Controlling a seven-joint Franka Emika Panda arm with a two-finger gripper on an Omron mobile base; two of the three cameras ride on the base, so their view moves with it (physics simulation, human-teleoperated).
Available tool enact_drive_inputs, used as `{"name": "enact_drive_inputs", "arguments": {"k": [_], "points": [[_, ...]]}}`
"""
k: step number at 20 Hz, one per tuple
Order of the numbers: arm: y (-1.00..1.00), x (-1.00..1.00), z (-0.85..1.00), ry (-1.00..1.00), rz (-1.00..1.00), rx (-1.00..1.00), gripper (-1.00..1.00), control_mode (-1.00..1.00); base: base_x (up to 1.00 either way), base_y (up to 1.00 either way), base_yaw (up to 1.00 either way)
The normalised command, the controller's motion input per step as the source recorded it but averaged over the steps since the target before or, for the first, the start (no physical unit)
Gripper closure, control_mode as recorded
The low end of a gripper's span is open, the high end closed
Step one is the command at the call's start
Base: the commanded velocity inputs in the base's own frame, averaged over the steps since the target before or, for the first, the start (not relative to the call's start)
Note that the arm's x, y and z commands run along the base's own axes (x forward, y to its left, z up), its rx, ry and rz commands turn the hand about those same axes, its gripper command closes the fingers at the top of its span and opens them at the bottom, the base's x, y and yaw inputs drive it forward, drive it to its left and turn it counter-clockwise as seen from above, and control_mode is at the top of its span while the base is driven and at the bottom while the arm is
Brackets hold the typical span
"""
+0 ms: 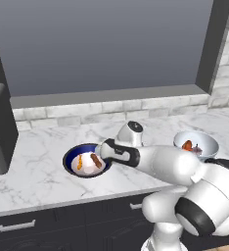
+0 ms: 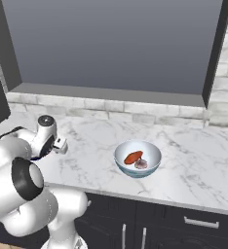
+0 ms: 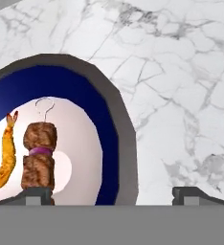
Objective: Place the bowl containing the kebab skewer and shrimp in the microwave. Close the microwave door and press the start button to microwave the meal.
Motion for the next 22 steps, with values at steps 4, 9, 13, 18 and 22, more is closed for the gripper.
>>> {"name": "enact_drive_inputs", "arguments": {"k": [4,9,13,18,22], "points": [[0.02,0.24,-0.21,0.03,0.00,0.00,-1.00,-1.00,0.00,0.00,0.00],[0.08,0.27,-0.19,0.02,0.00,0.00,-1.00,-1.00,0.00,0.00,0.00],[0.15,0.25,-0.19,0.02,0.00,0.00,1.00,-1.00,0.00,0.00,0.00],[0.21,0.22,-0.20,0.01,0.00,0.00,1.00,-1.00,0.00,0.00,0.00],[0.01,0.01,0.00,0.00,0.00,0.00,1.00,-1.00,0.00,0.00,0.00]]}}
